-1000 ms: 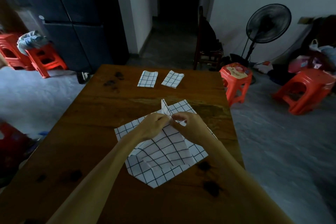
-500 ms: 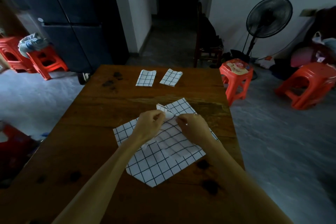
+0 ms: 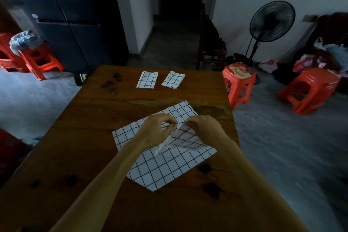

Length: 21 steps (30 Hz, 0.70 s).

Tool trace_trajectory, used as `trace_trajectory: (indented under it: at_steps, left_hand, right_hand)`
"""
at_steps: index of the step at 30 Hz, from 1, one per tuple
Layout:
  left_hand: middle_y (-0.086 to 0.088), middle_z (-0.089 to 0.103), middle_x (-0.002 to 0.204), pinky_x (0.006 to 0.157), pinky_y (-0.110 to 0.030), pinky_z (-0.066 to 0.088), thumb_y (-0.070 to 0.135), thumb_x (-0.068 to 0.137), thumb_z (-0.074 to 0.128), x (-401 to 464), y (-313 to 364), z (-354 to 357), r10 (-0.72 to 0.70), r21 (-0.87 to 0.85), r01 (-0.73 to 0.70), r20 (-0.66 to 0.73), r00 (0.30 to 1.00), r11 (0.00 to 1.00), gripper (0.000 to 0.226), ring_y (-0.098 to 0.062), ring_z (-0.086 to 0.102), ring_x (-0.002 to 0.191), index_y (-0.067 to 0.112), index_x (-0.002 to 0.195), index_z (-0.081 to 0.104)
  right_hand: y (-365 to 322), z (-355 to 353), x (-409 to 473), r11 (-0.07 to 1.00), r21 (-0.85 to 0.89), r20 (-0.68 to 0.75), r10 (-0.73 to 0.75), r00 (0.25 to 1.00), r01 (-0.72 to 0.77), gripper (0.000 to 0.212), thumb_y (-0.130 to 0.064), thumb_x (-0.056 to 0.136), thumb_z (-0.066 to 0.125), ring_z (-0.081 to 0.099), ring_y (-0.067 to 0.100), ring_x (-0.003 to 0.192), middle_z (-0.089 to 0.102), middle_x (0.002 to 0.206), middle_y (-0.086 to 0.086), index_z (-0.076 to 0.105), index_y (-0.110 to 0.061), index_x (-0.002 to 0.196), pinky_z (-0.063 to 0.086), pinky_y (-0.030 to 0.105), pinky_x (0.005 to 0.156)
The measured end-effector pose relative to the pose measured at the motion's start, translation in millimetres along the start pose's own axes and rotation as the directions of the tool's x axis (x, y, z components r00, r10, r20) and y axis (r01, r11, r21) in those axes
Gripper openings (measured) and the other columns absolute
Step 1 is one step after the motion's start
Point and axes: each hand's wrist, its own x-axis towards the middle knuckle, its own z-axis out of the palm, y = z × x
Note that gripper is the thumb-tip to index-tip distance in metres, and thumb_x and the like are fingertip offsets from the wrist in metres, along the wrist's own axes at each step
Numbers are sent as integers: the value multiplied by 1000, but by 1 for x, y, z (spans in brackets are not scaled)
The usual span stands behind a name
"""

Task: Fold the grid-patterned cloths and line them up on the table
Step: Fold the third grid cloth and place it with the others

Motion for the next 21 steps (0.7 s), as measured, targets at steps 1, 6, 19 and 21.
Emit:
trace_trajectory:
  at_steps: [1,6,19,21]
  left_hand:
    - [22,61,93,82,-12,46,16,87,62,0,0,0,5,-4,-5,10,1000,1000,16,7,57,93,25,98,67]
    - [13,66,90,81,-16,49,13,84,65,3,2,3,60,-5,-60,4,998,998,16,3,60,89,22,96,68]
    - [18,63,95,78,-7,45,31,94,53,6,10,0,-43,-181,28,-83,996,983,12,6,58,92,28,101,63]
    - [14,64,97,81,-13,47,31,90,61,7,7,2,0,-76,-5,-70,998,997,15,4,58,93,24,103,65]
  right_hand:
    - [1,0,0,1000,3,9,-4,1000,4,22,-24,102,40,59,11,77,66,93,-5,62,-24,104,52,29,72]
    - [0,1,0,999,38,33,0,999,-1,21,-24,102,41,53,5,66,59,83,-9,62,-22,104,41,21,61]
    - [2,-6,-5,996,82,27,30,999,-32,20,-28,100,47,59,8,73,68,95,-5,65,-23,107,51,26,68]
    - [0,-9,-7,997,73,48,22,999,-25,22,-28,100,46,57,8,74,66,97,-5,65,-23,110,48,25,68]
